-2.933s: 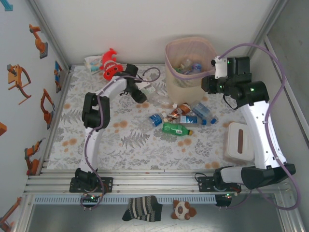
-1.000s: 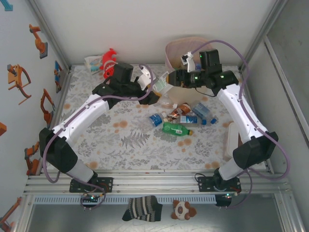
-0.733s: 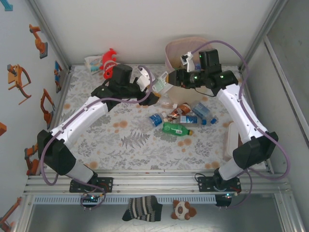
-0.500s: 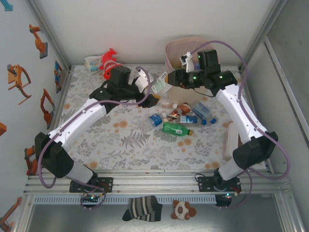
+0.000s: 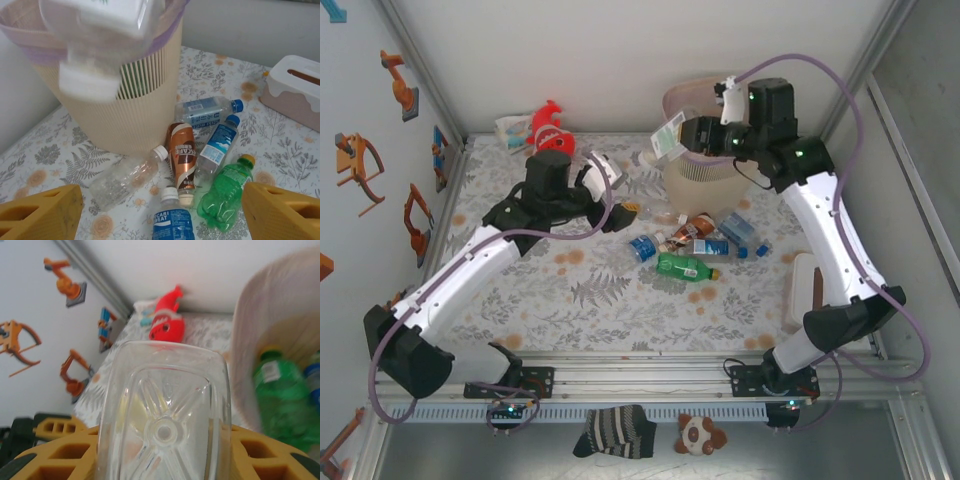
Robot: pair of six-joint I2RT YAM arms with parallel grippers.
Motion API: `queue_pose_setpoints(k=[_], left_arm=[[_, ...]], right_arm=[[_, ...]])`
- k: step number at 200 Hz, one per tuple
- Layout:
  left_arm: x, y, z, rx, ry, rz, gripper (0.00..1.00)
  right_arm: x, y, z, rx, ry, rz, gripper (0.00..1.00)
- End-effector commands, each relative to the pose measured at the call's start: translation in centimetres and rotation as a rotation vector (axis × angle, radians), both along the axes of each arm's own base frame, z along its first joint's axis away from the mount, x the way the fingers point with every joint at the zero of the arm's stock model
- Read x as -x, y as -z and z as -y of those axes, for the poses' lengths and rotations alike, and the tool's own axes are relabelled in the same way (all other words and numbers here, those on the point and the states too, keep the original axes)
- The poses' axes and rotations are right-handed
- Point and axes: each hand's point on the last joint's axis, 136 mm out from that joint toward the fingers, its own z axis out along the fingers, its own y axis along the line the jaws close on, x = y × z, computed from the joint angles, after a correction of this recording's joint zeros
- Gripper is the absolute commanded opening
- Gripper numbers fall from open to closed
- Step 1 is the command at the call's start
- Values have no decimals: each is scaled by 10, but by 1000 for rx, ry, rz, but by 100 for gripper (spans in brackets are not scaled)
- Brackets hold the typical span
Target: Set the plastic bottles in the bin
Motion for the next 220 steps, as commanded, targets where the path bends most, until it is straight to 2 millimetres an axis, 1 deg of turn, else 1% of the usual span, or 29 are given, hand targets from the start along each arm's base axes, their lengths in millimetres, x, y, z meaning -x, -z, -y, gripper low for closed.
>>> queue_pose_setpoints(k=[1, 27, 48, 70, 102, 124, 174, 197, 220], left_arm=[[3, -7, -7, 23, -33, 15, 82], [6, -7, -12, 30, -44, 20, 82], [7, -6, -14, 30, -53, 19, 82], [8, -6, -15, 30, -56, 17, 82], [8, -4, -18, 13, -68, 11, 82], [8, -1, -21, 0, -81, 5, 82], [13, 2, -28, -3, -102, -11, 82], [15, 3, -32, -8, -114, -14, 82], [15, 2, -35, -10, -129, -9, 82]], right_arm=[[-6, -36, 26, 99, 114, 157, 33], [-21, -51, 47, 200, 225, 245, 33], [-37, -57, 65, 298, 321, 304, 33], [-57, -54, 79, 407, 393, 337, 33], [-89, -39, 91, 526, 452, 329, 33], [-113, -19, 100, 587, 475, 299, 33], [-167, 36, 123, 659, 492, 215, 33], [-184, 54, 133, 664, 495, 183, 33], [-194, 74, 134, 649, 468, 149, 33]])
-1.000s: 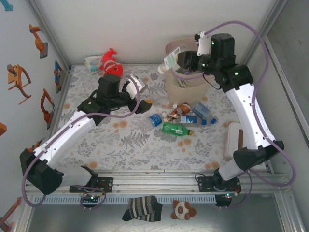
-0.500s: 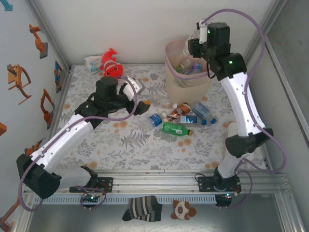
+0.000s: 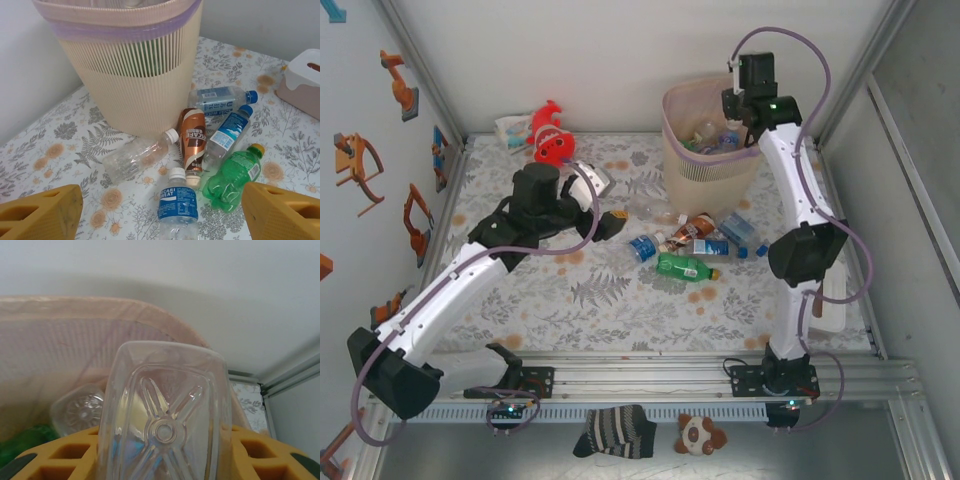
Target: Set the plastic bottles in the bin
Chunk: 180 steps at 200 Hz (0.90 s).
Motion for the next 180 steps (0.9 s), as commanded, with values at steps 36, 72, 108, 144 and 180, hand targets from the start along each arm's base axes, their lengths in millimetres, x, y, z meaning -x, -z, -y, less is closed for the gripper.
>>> queue_pose_setpoints(k=[36, 72, 108, 144, 180], left_arm=[[3, 0, -10, -6, -39, -3, 82], [4, 3, -12, -12, -42, -10, 82], [5, 4, -14, -14, -50, -12, 82], [6, 3, -17, -17, -60, -7, 82], [8, 4, -19, -12, -62, -6, 82]], right_arm=[[-17, 32, -5, -23, -51, -50, 32], [-22, 79, -9, -24, -73, -150, 31], [-20, 123, -14, -31, -89, -260, 28], [-13, 157, -14, -28, -90, -342, 28], [-9, 168, -10, -19, -70, -386, 35]])
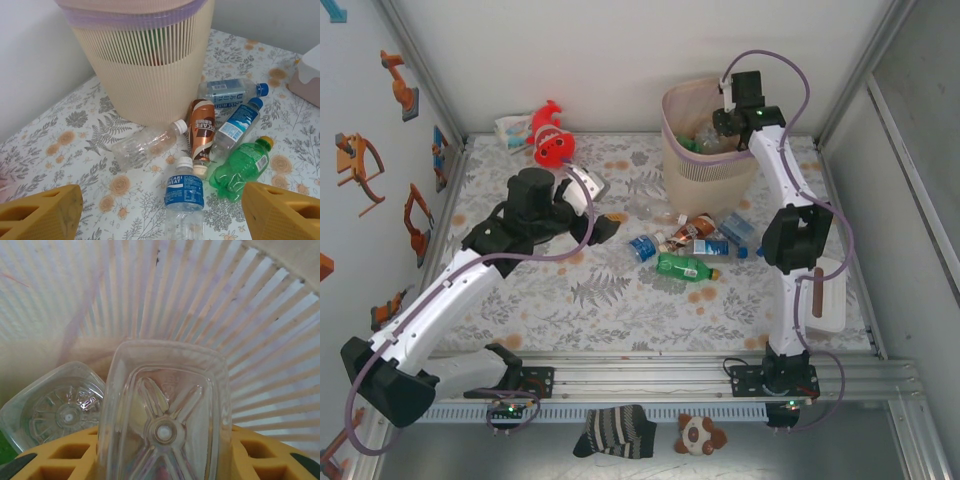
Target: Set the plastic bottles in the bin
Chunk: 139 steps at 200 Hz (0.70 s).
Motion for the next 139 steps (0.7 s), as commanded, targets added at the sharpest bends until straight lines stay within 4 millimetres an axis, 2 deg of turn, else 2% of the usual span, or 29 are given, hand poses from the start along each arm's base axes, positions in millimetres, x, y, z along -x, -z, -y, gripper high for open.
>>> queue_pose_setpoints(k=[1, 15, 59, 89, 139], left_arm=[[4, 0, -4, 12, -14, -6, 82], [4, 1, -5, 10, -16, -7, 82], [6, -1, -7, 17, -18, -2, 82], [8, 2, -7, 16, -17, -11, 82], [8, 8, -8, 7, -21, -29, 82]], right_arm=[[25, 70, 1, 34, 4, -232, 35], [25, 60, 1, 24, 10, -218, 40], [32, 1, 0, -26, 12, -112, 50], [43, -36, 1, -47, 12, -53, 54], [66, -83, 0, -100, 4, 18, 56]])
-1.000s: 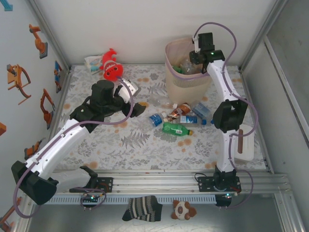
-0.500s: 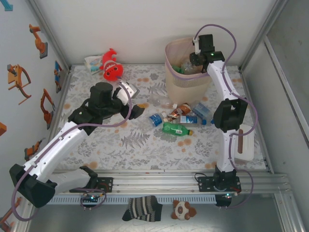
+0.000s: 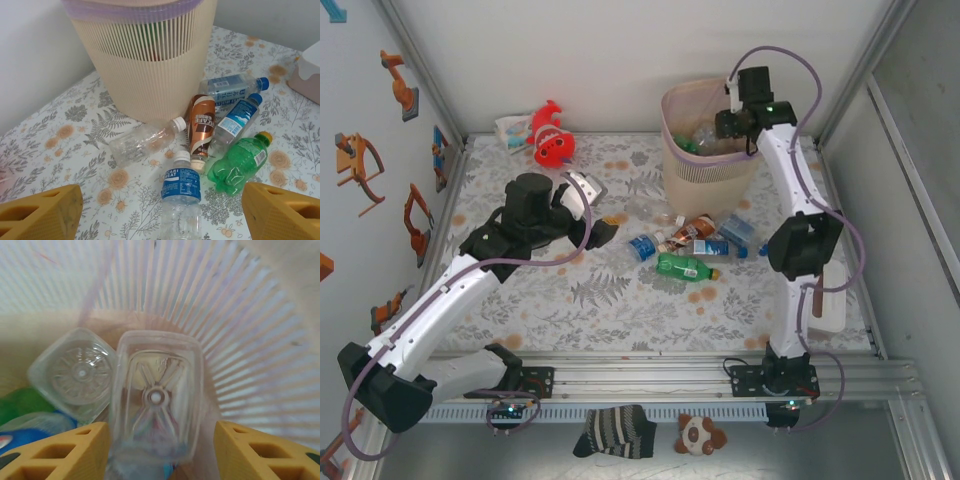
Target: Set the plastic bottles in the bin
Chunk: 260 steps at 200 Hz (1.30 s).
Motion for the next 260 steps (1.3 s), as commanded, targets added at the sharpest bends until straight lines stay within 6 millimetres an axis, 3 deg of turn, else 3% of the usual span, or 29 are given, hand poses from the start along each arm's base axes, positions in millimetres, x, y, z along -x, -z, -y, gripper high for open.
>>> queue_pose_setpoints(k=[1, 27, 46, 76, 118, 158, 189, 202, 231, 260], left_arm=[[3, 2, -3, 8, -10, -19, 82], [3, 9, -1, -3, -5, -44, 82], [4, 14, 0, -8, -1, -63, 81], [4, 18, 2, -6, 2, -84, 81], [3, 24, 3, -12, 2, -103, 81], [4, 31, 2, -20, -10, -125, 80], [5, 43, 0, -41, -16, -151, 80], [5, 49, -1, -53, -20, -166, 80], [4, 63, 2, -74, -12, -207, 80], [1, 77, 6, -93, -5, -244, 79]], right_arm=[[24, -48, -5, -59, -11, 67, 56], [38, -69, -6, -98, -17, 101, 56], [46, -81, -12, -147, -40, 114, 49], [57, -83, -40, -268, -157, 78, 40], [50, -60, -60, -366, -204, -6, 28], [38, -12, -77, -437, -222, -132, 24], [34, 35, -67, -375, -165, -230, 22], [35, 45, -62, -345, -144, -250, 22], [39, 45, -57, -323, -125, -257, 22], [45, 17, -56, -337, -125, -207, 22]])
